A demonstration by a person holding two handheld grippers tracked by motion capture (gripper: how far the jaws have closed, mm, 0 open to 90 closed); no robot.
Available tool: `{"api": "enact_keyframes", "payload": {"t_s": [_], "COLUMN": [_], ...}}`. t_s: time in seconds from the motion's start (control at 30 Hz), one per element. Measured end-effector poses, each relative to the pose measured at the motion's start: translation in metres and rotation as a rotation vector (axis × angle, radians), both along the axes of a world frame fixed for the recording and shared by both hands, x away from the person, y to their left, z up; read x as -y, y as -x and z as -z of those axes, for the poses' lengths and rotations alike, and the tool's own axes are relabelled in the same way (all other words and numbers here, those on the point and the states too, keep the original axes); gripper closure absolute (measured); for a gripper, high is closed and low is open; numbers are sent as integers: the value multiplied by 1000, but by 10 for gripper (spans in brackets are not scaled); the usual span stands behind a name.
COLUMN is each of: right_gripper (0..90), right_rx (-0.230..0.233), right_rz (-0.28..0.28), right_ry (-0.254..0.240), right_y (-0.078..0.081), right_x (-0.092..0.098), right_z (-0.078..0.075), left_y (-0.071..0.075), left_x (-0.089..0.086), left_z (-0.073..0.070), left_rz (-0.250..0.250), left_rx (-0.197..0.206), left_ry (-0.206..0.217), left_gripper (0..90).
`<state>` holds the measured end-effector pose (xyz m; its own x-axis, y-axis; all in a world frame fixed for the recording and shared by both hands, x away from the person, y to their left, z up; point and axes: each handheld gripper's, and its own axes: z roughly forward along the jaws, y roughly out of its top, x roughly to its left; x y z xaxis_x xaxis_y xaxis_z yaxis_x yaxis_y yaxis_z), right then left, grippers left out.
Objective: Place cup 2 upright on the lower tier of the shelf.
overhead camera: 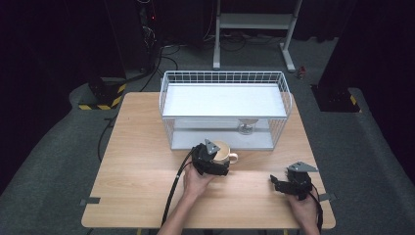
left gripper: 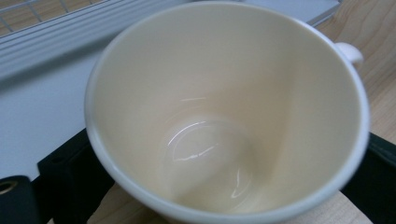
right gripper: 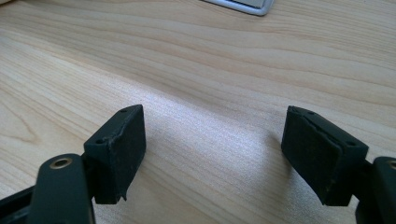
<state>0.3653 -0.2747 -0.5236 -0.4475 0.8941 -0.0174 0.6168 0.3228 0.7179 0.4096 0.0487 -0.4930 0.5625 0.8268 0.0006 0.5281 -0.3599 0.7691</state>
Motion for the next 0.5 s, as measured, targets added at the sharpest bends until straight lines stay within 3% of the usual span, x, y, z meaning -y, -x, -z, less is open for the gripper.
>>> {"api": "enact_keyframes", "payload": {"t_s": [0.5], "right_gripper": [220], "right_rx": [0], "right_rz": [0], "right_ry": [0], "right_y": [0], "right_x": [0], "right_z": [0], "left_y": [0], "left_x": [2], "left_z": [2], "left_rz": [-3], "left_rx": [7], "left_ry": [-13], "left_gripper": [85]}}
